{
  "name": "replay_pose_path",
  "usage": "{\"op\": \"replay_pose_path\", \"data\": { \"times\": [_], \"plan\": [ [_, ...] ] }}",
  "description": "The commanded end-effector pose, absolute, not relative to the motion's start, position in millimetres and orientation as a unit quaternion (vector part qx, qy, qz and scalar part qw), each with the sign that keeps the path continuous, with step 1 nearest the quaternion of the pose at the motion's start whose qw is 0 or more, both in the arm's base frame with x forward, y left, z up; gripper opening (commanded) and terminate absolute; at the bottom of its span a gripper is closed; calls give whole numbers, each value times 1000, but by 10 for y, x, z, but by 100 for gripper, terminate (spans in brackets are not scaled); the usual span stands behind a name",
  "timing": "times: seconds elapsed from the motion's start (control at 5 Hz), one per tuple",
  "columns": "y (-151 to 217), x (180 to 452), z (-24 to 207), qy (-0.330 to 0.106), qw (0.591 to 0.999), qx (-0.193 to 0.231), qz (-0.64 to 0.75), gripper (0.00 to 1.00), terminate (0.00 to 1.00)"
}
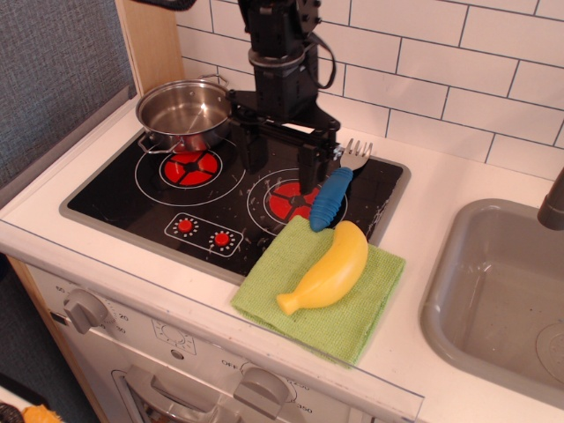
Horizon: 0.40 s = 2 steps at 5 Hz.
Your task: Put the banana inside the pot.
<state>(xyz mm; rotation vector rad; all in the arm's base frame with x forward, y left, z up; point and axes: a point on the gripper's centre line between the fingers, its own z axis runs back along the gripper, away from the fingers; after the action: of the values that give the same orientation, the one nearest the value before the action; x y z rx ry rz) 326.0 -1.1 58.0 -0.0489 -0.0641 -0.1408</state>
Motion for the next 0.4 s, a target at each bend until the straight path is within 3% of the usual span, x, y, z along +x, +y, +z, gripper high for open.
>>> {"op": "replay_pose_path", "data": {
  "times": [0.0, 0.2],
  "plan": [
    [-385, 2894, 743, -60, 990, -19, -128, 100, 0],
    [-581, 2806, 619, -49, 987, -14, -155, 100, 0]
  ]
}}
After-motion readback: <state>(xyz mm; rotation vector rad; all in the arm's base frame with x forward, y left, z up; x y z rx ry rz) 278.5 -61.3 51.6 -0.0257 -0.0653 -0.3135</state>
